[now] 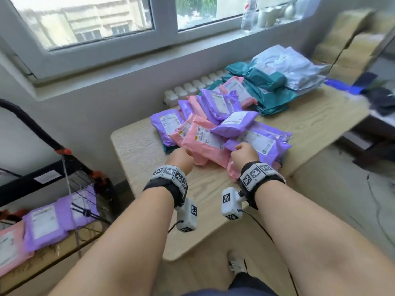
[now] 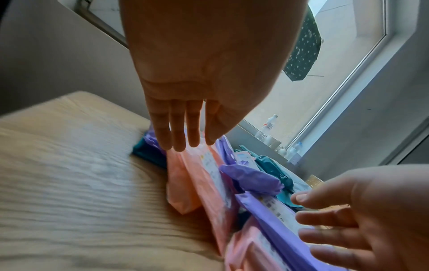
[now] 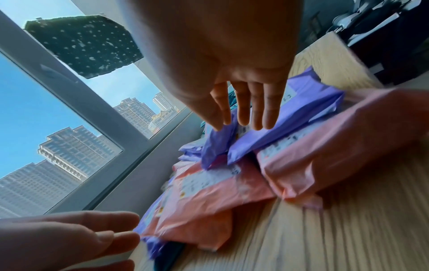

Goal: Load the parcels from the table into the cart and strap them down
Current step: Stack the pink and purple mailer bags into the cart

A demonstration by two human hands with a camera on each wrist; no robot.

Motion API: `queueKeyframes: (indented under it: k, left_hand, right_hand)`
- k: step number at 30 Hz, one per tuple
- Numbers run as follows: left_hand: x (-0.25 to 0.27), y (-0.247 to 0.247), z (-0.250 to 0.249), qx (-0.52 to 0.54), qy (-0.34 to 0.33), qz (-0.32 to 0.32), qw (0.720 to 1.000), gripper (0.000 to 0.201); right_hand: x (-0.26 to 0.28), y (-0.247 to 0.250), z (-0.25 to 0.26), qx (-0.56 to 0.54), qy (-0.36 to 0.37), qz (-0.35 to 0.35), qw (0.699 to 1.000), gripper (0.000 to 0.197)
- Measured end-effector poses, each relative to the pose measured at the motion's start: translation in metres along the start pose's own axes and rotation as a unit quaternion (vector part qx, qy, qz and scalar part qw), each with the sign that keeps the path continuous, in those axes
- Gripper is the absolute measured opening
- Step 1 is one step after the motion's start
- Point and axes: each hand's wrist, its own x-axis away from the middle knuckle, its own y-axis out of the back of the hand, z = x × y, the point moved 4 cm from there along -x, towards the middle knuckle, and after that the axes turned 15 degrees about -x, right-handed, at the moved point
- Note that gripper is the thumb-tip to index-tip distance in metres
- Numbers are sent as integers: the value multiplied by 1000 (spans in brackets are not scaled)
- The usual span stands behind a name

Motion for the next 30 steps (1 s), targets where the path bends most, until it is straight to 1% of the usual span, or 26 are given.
queueKeyframes:
  k: [4, 8, 10, 12, 15, 19, 21, 23, 26, 28, 30]
  left_hand:
    - [-22, -38, -63, -15, 5, 17, 1000, 34]
    - [-34, -79, -114, -39, -10, 46, 998, 26]
    - [-39, -97, -131, -45, 1, 59, 997, 25]
    - [-41, -114, -144, -40, 15, 90, 995, 28]
    - [-38, -133, -156, -37, 40, 140, 989, 34]
    - [-37, -146, -153, 19, 113, 138, 984, 45]
    - [-35, -148, -151, 55, 145, 141, 978, 49]
    - [-35, -149, -148, 93, 162, 134, 973, 49]
    - [-35, -148, -140, 145, 177, 86, 970, 41]
    - [-33, -144, -133, 164, 185, 69, 967, 42]
    - [-29, -141, -124, 179, 184, 54, 965, 43]
  right_hand:
    - [-50, 58, -28, 21, -13, -39, 999, 41]
    - [-88, 102, -55, 47, -34, -83, 995, 38]
    - [-105, 116, -60, 60, -37, -81, 994, 39]
    - [-121, 122, -61, 69, -37, -58, 995, 43]
    - [-136, 116, -64, 84, -35, 0, 996, 48]
    - [-139, 103, -71, 108, -33, 60, 992, 44]
    - [-137, 97, -74, 112, -35, 82, 990, 47]
    - [-132, 90, -77, 102, -43, 110, 988, 50]
    - [-123, 75, -78, 88, -46, 161, 982, 52]
    - [-117, 66, -79, 97, -46, 183, 977, 49]
    - [-111, 57, -80, 113, -44, 203, 972, 39]
